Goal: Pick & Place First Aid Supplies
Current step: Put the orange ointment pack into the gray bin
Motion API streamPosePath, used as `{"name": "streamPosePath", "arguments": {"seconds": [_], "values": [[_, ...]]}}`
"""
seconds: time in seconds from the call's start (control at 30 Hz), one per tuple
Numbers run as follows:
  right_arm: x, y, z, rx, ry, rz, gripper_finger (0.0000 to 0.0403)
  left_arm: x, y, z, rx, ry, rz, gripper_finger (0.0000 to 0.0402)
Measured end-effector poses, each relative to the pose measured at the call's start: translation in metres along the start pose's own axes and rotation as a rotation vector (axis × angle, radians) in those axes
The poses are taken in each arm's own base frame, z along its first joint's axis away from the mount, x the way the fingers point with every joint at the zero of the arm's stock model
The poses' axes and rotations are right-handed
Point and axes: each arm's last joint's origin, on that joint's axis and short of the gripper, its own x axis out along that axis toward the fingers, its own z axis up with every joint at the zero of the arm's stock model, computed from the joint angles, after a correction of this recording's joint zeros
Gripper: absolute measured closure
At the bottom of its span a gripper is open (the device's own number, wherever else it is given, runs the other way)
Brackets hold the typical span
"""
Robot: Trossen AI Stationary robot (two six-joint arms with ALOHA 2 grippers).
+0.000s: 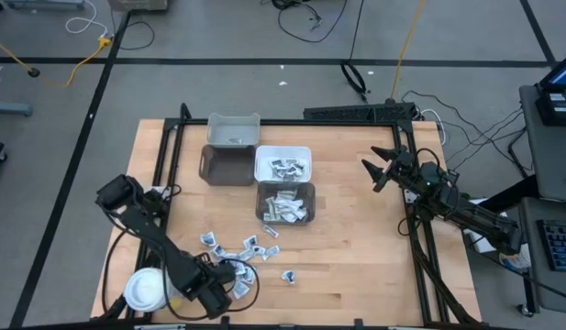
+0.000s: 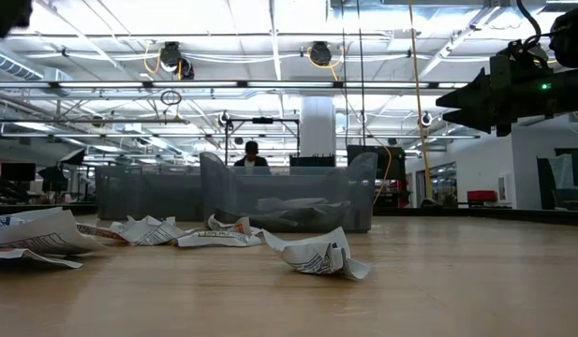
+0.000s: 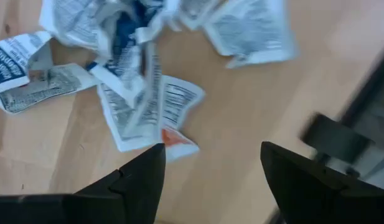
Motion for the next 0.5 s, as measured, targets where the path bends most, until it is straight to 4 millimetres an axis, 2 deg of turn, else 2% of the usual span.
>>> {"name": "streamPosePath", "arguments": {"seconds": [0.27, 0.5], "values": [[0.0, 0.0, 0.0, 0.0, 0.0, 0.0, 0.0105, 0.03, 0.017, 0.001, -0.188, -0.041, -0.013, 0.0154], [0.0, 0.0, 0.0, 0.0, 0.0, 0.0, 0.0105, 0.034, 0.023, 0.008, -0.313, -0.039, -0.021, 0.0163]]}}
